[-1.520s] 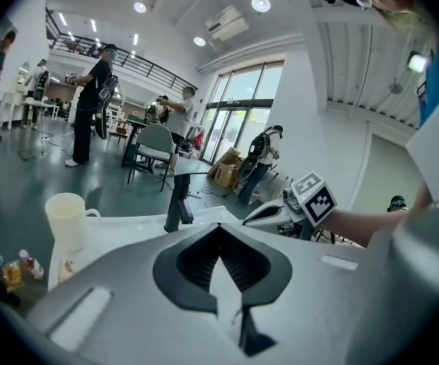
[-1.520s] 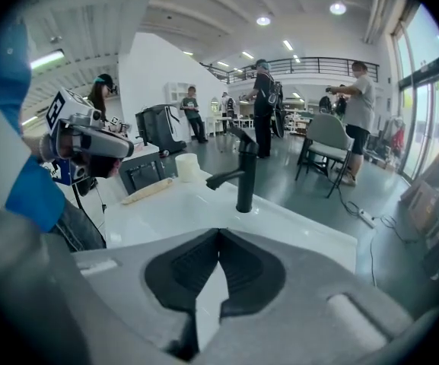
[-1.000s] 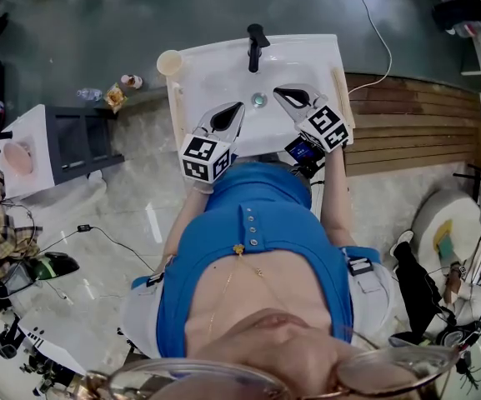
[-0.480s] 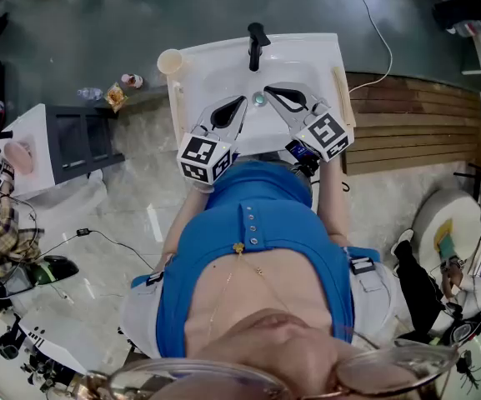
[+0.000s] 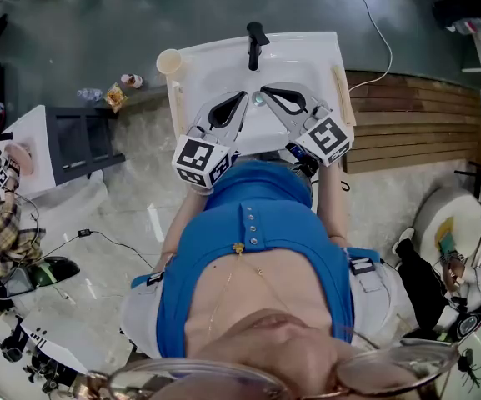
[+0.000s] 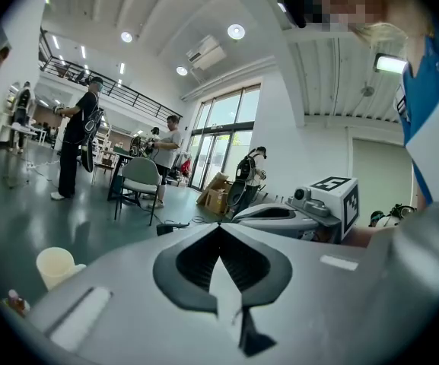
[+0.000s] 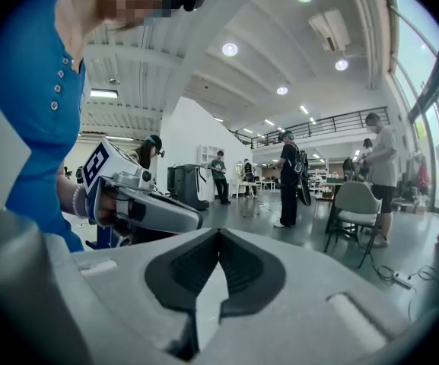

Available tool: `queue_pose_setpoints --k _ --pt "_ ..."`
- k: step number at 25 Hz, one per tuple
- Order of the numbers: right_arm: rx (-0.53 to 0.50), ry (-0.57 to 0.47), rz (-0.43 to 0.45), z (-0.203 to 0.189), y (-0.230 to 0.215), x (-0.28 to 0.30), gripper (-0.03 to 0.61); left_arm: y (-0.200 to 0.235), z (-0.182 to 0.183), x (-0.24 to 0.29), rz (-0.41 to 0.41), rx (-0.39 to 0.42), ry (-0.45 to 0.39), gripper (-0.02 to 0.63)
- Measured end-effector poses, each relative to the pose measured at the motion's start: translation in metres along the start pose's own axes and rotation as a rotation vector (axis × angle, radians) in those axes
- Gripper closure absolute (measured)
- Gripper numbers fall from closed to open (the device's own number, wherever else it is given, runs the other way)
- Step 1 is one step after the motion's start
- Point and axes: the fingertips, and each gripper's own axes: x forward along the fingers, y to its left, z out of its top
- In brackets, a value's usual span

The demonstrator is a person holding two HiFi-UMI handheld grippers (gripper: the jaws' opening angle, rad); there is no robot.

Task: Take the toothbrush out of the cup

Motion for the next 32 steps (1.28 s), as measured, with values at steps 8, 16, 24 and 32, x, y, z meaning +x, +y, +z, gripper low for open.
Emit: queue_pose_setpoints --k 8,16,24,32 --pt "-0.014 -0.025 0.018 0.012 0.004 0.001 0.577 -0.003 0.007 -0.001 -0.005 0.011 -0.017 0.612" --pt "-0.007 -0.012 0.022 0.012 0.005 0.0 0.577 -0.002 0.005 -0.001 -0.003 0.014 -0.015 0.612" --pt "0.003 -0.017 0.031 0.014 0.005 -0.001 0.577 -0.002 0.005 0.0 -0.008 0.012 -0.009 0.612" --pt "-0.006 -0.016 0.027 0.012 0.004 -0.003 0.577 -0.002 0.003 0.0 -0.011 0.014 -0.004 0.612"
